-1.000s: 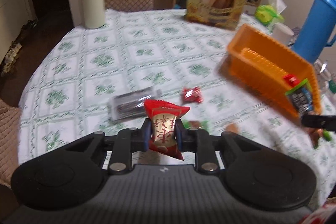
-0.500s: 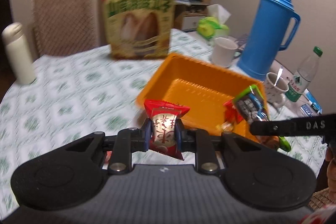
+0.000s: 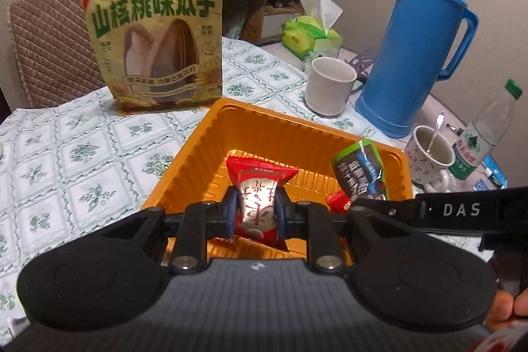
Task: Organize snacks
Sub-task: 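Carry both snacks over the orange tray and open both tools to drop them, then withdraw both tools from the tray toward the remaining snacks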
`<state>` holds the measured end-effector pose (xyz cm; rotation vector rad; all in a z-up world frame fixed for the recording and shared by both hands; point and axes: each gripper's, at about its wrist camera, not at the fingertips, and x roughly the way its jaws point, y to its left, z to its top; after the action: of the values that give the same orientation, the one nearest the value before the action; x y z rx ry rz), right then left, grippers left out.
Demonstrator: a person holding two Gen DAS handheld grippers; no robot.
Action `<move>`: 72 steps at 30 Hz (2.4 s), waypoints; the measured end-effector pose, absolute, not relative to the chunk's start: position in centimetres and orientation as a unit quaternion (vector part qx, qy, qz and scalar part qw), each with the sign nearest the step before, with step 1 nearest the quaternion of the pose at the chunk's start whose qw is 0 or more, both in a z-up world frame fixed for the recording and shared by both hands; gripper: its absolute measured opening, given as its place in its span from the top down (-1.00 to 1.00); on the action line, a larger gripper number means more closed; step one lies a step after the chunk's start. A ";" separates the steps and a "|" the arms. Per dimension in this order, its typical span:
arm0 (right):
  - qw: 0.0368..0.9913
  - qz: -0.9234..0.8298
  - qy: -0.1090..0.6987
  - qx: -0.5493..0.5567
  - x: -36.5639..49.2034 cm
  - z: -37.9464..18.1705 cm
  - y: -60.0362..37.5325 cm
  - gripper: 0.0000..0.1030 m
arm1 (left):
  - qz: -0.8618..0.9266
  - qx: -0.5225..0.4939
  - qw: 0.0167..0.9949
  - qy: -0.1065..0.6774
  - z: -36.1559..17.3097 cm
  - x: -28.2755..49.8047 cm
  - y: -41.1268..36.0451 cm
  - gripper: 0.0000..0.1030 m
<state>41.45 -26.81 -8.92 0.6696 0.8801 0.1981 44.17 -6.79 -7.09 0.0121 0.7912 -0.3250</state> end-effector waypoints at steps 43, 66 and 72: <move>0.820 0.049 0.426 0.380 46.8 -12.8 -29.2 0.39 | -0.146 0.004 0.896 0.420 -9.9 48.3 -6.5 0.16; 0.864 0.070 0.409 0.287 39.8 -8.9 -29.2 -0.20 | -0.170 -0.025 0.901 0.398 -6.9 42.2 -4.4 -0.01; 0.876 0.078 0.400 0.258 36.8 -7.6 -28.6 -0.30 | -0.154 -0.036 0.904 0.397 -6.5 39.0 -2.3 -0.02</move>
<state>36.85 -28.57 -7.61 0.5387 0.8359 0.1637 38.98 -2.32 -6.47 -0.0743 0.8202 -0.3177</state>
